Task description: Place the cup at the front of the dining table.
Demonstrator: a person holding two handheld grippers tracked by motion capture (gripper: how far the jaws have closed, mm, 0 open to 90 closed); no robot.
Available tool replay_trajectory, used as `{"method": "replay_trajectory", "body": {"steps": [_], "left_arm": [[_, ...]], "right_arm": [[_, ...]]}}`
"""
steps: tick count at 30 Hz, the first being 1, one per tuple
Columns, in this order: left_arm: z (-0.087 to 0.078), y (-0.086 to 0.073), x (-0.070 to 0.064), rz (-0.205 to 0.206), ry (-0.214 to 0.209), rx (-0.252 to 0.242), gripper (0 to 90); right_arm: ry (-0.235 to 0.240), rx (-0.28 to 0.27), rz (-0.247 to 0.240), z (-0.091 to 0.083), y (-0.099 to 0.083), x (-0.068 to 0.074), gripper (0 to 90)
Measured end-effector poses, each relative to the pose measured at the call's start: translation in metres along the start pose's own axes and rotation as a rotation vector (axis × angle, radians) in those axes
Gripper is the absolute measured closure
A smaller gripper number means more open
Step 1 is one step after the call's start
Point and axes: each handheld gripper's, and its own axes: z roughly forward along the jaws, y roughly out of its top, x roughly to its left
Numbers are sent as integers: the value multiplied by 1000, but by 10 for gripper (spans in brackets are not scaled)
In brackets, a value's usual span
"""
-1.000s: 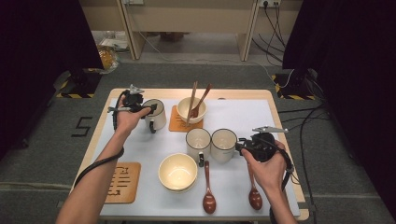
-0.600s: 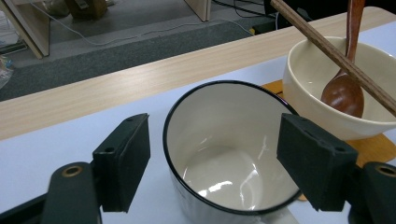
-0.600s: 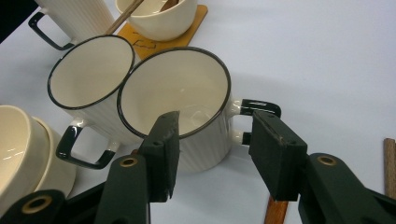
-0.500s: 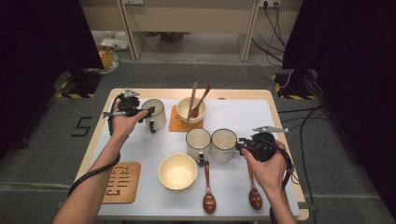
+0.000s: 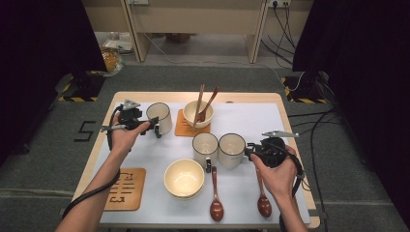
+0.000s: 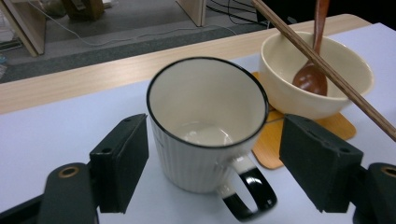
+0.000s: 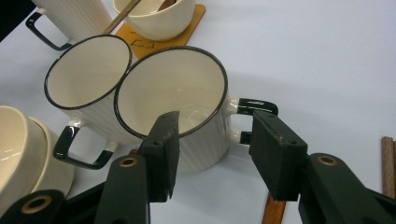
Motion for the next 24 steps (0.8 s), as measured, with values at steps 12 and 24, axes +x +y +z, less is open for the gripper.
{"method": "replay_trajectory", "body": {"steps": [12,24], "left_arm": [[-21,-21,-2,-7,-9,-9,225],[-38,-36,-6,5,-14,-28,220]], "right_arm": [[-1,-4,-1,-1,0,1,521],[0,-1,0,-1,0,2,519]]}}
